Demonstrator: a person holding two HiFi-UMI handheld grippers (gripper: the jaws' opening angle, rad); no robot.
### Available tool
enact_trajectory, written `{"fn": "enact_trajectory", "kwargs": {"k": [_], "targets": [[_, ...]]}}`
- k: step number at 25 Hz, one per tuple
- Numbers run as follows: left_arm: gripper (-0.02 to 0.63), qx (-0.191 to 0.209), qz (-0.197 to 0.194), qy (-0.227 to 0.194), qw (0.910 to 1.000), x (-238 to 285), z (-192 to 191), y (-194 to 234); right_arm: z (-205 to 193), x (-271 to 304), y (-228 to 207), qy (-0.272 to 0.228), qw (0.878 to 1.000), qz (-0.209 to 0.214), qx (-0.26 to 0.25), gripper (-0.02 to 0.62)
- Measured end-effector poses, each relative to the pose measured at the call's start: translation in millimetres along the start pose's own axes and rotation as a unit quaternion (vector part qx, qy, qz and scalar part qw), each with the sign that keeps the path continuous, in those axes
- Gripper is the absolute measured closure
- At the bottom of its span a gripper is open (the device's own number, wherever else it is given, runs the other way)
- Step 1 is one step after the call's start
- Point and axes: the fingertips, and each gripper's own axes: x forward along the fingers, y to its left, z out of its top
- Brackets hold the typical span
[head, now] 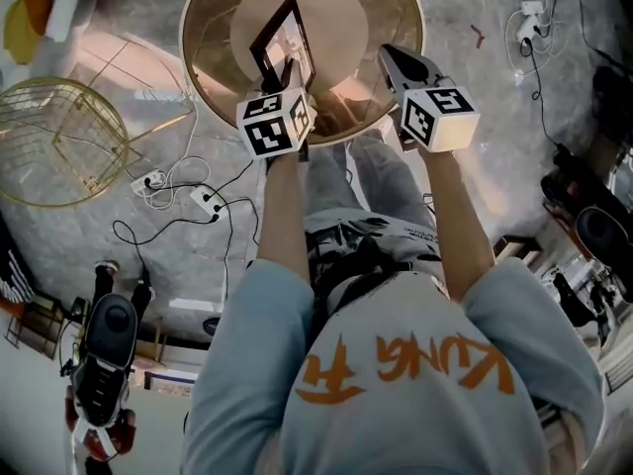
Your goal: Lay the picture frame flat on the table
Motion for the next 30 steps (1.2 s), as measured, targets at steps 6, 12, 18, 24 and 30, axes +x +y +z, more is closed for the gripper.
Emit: {"fn": "enact_trajectory", "kwargs": {"k": [6,12,18,24,30], "targets": [[0.58,-0.022,-0.047,0.035,0.998,41,-15,-3,-10,6,-17,0.01,1.0,-0.015,0.012,0.597],[0.58,-0.017,-0.094,0.076,0.9925,75,-22,-14,-18,20,-21,0.024,0.999,-0.014,0.021,0.597],[0.58,-0.018,-0.11,0.104,0.9884,96,-32,-9,-21,38,-16,0.029,0.999,-0.006,0.026,0.597],[0.565,-0.009,-0.101,0.142,0.9847,111,-42,4,-20,48,-17,0.034,0.999,-0.006,0.024,0.597],[0.519,-0.002,-0.097,0.161,0.9822,120,-45,10,-19,54,-16,0.039,0.999,-0.005,0.023,0.597]]}}
